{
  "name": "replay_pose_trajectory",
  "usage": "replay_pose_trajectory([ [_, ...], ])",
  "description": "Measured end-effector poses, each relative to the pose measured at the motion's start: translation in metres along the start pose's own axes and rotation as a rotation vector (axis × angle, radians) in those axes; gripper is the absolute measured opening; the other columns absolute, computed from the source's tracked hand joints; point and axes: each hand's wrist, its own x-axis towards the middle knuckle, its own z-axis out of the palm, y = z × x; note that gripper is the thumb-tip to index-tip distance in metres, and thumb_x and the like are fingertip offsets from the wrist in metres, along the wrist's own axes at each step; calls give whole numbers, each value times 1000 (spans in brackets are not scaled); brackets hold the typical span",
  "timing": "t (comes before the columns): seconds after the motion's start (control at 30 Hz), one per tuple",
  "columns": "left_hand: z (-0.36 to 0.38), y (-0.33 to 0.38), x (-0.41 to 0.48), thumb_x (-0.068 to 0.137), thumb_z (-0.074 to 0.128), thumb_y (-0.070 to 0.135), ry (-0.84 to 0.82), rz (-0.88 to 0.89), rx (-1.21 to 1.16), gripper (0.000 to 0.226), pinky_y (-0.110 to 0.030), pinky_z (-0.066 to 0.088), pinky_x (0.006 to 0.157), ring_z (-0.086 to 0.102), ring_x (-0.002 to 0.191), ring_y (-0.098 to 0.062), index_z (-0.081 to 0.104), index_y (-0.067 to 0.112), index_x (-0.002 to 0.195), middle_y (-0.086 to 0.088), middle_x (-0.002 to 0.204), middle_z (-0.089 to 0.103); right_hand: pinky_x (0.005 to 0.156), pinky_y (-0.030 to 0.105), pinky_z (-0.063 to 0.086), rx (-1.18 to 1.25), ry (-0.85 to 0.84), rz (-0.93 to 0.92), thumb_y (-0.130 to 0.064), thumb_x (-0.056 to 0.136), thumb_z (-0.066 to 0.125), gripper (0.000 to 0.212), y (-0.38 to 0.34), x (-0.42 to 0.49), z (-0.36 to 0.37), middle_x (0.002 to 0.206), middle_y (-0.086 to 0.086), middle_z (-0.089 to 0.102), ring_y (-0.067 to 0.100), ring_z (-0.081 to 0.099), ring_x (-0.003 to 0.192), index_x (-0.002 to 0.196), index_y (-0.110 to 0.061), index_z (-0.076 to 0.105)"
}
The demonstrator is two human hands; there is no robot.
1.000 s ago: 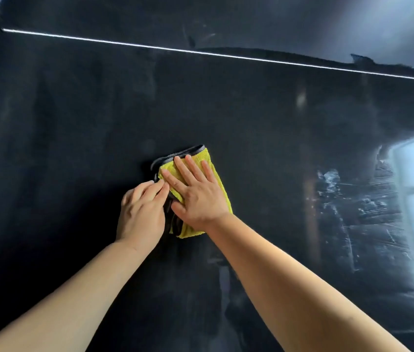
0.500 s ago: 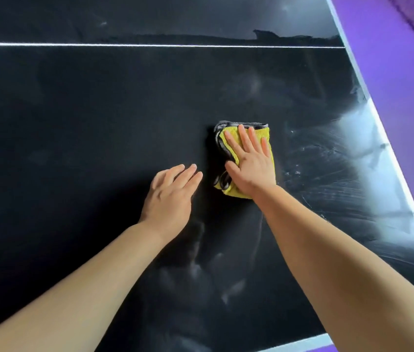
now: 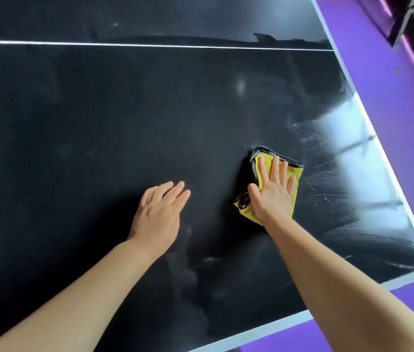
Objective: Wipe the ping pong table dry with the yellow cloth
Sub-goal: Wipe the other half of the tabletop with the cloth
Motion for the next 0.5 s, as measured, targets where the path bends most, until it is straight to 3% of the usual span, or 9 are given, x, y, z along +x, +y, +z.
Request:
replay_pose_trajectory([
  [0.23, -25, -83, -64, 62, 77, 0, 37, -43, 36, 57, -39, 29, 97, 53, 113, -27, 65, 11, 117, -6, 125, 61, 120, 46, -13, -11, -29, -77, -42, 94, 36, 74, -104, -46, 13, 163, 2, -18, 22, -21, 149, 156, -37, -6],
  [0.5, -54, -176, -149, 60, 78, -2, 67, -202, 55, 58, -39, 27, 97, 44, 114, -24, 66, 8, 116, -8, 122, 63, 120, 50, -11, -62, -12, -404, -48, 92, 31, 75, -256, -85, 36, 164, 5, -15, 26, -22, 149, 155, -37, -7],
])
